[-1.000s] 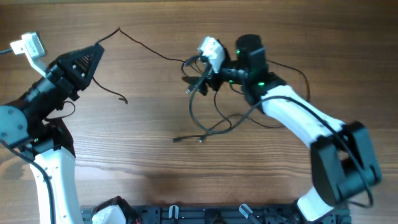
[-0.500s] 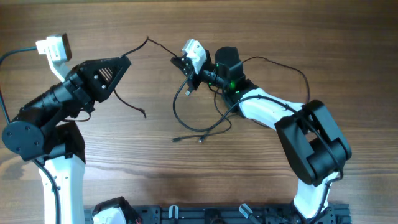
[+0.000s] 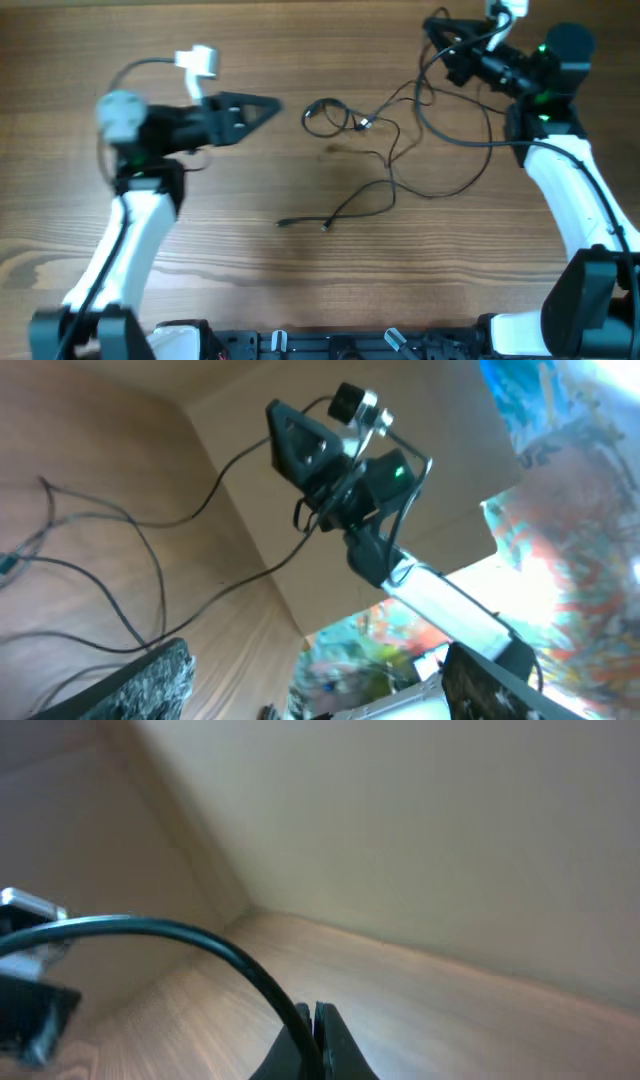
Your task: Untangle cables
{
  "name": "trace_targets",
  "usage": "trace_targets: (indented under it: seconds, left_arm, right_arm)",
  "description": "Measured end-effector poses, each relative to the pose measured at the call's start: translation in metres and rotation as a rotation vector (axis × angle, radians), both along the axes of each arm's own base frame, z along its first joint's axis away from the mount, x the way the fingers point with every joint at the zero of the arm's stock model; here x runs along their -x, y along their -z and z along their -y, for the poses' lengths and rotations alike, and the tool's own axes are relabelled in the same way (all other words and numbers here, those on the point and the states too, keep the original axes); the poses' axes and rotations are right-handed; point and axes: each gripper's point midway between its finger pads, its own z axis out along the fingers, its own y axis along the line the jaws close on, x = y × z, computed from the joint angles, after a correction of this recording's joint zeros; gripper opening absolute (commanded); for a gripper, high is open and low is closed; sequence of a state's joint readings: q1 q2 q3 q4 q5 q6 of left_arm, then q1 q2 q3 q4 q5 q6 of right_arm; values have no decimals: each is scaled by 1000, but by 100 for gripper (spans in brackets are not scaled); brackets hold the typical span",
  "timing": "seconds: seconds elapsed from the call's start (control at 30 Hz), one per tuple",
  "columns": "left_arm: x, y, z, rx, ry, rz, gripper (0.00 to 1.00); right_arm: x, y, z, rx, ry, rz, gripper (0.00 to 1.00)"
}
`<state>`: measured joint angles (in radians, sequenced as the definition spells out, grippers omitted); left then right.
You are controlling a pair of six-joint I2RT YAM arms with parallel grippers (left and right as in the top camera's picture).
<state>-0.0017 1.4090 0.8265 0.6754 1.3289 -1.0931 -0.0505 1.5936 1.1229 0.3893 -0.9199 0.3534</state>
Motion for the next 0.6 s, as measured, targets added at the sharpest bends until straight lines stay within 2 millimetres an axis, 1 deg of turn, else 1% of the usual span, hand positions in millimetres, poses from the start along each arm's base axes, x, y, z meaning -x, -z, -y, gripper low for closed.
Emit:
trace_targets:
  seconds: [0.03,0.07,0.1,0.13,0.2,0.23,0.27,0.3,0.37,0.4,0.47,0.5,0.53,0.57,0.6]
  left_arm:
    - [-6,18,18,-12,5,-33,87]
    - [-14,40,37,-35,0,-58,93]
    - [-18,57,53,-59,-13,-76,98]
    - [-27,76,69,-95,-57,-90,98]
    - [-34,114,101,-173,-131,-131,97]
    - [-37,132,114,-214,-171,-145,90]
    - [-36,151,128,-262,-200,-147,89]
    - [-33,172,141,-317,-229,-145,92]
    - [-24,189,157,-373,-230,-131,97]
    - [-12,200,167,-414,-212,-145,96]
    - [6,214,177,-468,-177,-167,85]
    - [16,222,181,-502,-162,-180,65]
    - [22,229,182,-532,-154,-193,19]
    - [26,239,178,-580,-163,-215,8]
    - [29,251,172,-631,-181,-247,4]
  right_arm:
    - [0,7,8,-6,11,-43,4]
    - [1,12,10,-10,6,-74,4]
    - [2,14,9,-12,2,-83,4]
    - [3,15,8,-12,-7,-89,4]
    - [5,19,6,-5,-17,-100,4]
    - [7,24,6,9,-21,-112,4]
    - [9,33,6,37,-28,-122,4]
    - [10,36,6,56,-33,-118,4]
    - [8,48,11,99,3,-138,4]
    - [5,53,15,121,34,-146,4]
    - [0,62,22,166,87,-153,4]
    - [-3,67,28,193,120,-159,4]
    - [-4,68,30,205,135,-158,4]
    - [-5,69,31,211,141,-155,4]
    - [-5,68,31,214,142,-151,4]
